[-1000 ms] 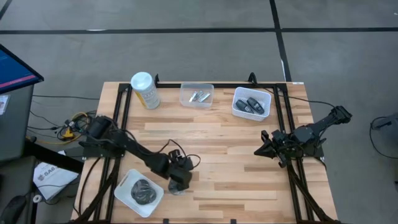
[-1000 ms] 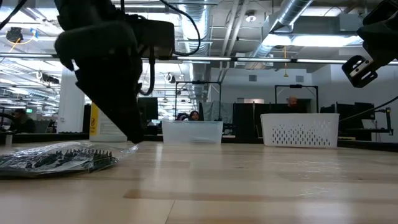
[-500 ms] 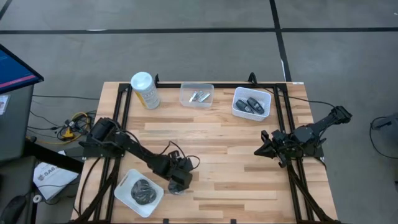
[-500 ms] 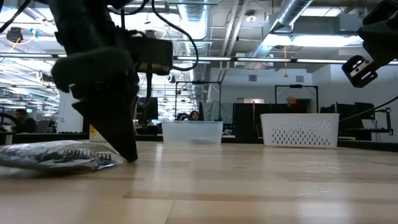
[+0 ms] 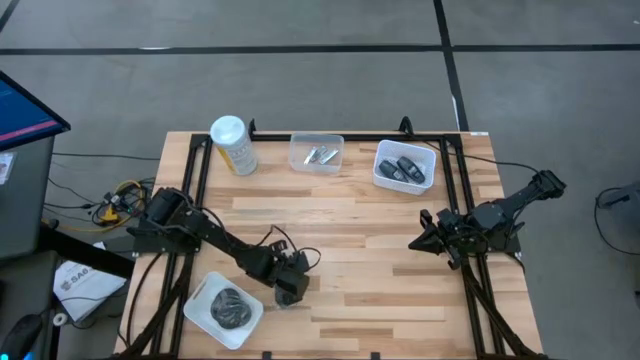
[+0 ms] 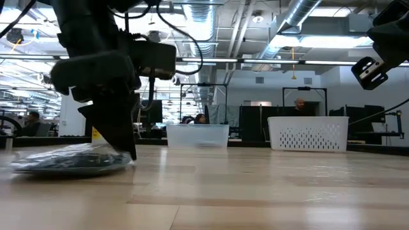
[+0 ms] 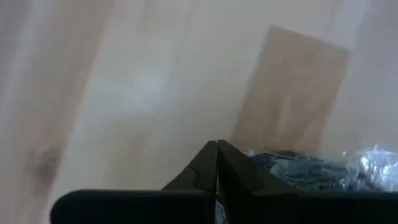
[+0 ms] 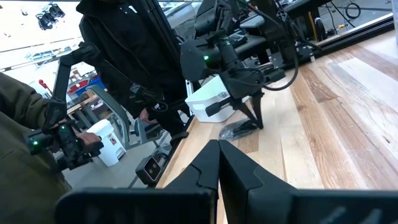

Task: Pick & Place Travel size toiletries
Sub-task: Put the black hairbrush into the white bin, then return to Home Position

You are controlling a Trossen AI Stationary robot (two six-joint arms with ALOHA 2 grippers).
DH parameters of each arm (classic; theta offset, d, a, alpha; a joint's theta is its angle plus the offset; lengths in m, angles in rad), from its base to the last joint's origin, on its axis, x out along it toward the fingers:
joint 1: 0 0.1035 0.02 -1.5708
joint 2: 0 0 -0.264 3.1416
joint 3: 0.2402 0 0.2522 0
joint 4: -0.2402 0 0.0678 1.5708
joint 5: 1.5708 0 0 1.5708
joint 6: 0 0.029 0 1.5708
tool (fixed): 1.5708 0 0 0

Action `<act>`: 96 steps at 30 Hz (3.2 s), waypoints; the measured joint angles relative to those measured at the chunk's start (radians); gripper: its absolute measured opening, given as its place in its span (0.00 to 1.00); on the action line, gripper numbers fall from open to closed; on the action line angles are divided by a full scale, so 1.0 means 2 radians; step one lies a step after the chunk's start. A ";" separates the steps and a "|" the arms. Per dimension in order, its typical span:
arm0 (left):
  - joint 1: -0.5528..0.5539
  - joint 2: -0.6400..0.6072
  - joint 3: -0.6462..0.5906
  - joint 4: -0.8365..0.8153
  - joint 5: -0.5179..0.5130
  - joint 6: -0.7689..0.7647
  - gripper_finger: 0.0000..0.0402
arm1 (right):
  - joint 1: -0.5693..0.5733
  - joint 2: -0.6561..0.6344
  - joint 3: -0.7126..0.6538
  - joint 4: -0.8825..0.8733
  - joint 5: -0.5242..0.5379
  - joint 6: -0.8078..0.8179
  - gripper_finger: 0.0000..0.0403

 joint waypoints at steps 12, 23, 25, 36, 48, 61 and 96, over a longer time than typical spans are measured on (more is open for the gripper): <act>0.017 -0.092 0.000 0.017 -0.019 -0.001 0.00 | 0.000 0.000 0.000 0.000 0.000 0.000 0.00; 0.001 -0.227 0.000 0.009 -0.015 0.000 0.00 | 0.000 0.000 0.000 0.001 0.000 0.000 0.00; -0.010 -0.249 0.000 0.011 -0.003 -0.003 0.00 | 0.000 0.000 0.000 0.001 0.000 0.000 0.00; -0.119 -0.321 0.001 -0.076 0.082 -0.107 0.00 | 0.000 0.000 0.000 0.001 0.000 0.000 0.00; -0.221 -0.322 0.001 -0.250 0.095 -0.220 0.00 | 0.000 0.000 0.000 0.001 0.000 0.000 0.00; -0.259 -0.288 -0.012 -0.279 0.111 -0.225 0.00 | 0.000 0.000 0.000 0.002 0.000 0.000 0.00; -0.178 -0.386 -0.042 -0.157 0.123 -0.215 0.62 | 0.000 0.000 0.000 0.002 0.000 0.000 0.00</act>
